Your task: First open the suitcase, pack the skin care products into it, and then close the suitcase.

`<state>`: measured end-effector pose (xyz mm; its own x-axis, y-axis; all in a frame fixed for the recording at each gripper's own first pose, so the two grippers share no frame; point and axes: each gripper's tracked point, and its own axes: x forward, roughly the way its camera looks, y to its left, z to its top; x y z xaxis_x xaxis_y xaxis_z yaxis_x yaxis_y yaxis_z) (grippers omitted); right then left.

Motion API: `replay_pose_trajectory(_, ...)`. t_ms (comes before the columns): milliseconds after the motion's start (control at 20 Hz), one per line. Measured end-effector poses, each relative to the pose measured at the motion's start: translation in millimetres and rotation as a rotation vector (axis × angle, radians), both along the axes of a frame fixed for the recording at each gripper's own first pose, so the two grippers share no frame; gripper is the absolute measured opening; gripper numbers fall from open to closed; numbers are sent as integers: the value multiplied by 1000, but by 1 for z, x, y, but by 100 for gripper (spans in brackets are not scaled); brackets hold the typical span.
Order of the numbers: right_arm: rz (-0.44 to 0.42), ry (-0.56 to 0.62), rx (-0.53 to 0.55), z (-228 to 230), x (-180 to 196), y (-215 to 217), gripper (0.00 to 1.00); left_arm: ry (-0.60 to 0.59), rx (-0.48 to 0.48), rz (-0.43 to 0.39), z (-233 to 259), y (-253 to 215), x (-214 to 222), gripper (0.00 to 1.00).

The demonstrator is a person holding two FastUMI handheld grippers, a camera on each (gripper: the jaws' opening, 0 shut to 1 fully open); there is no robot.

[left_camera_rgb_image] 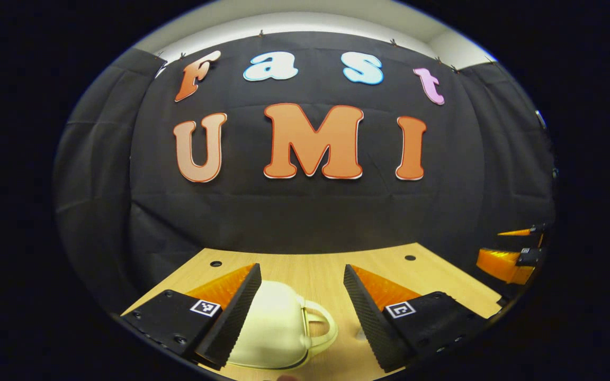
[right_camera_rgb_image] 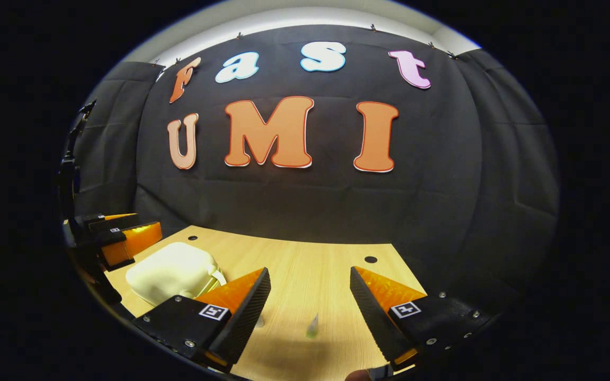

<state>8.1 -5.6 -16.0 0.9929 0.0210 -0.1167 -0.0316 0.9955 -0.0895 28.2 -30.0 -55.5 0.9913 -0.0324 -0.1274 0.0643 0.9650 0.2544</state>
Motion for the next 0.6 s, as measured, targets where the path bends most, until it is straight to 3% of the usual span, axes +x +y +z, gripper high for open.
replay_pose_trajectory(200, -35, 46, -8, -18, -9, -16, 95, 84, 129, 30, -45, 3, 1, 97)
replay_pose_trajectory(400, -65, 85, 17, -31, -12, -29, 96, 186, 288, -8, -99, 4, 1, 98)
replay_pose_trajectory(600, -91, 126, 29, -46, -14, -39, 96, 249, 558, -3, -142, 21, 5, 99)
